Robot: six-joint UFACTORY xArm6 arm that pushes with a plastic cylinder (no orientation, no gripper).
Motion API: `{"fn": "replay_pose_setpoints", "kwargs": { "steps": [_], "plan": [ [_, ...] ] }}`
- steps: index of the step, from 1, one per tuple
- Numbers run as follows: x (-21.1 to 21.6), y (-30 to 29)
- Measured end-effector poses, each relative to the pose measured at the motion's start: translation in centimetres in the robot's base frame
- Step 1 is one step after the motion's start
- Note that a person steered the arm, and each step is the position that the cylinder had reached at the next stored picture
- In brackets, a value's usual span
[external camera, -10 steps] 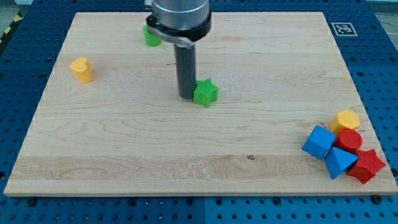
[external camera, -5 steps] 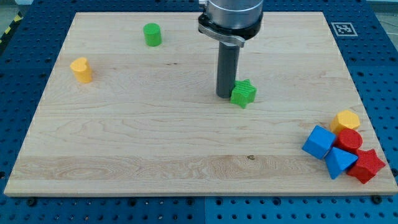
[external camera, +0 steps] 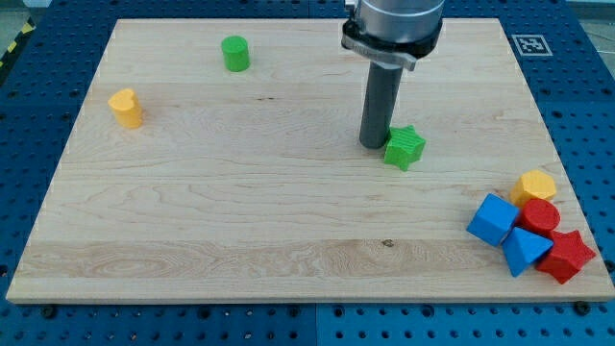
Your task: Move the green star above the blue cube
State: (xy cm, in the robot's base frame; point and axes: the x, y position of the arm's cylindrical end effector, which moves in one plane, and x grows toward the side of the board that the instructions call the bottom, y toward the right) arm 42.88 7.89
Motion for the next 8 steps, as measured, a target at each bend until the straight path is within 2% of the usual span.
{"fn": "replay_pose_setpoints", "kwargs": {
  "steps": [3,6,8],
  "plan": [
    [0.1,5.0],
    [2.8,5.0],
    [3.9,1.9]
  ]
}}
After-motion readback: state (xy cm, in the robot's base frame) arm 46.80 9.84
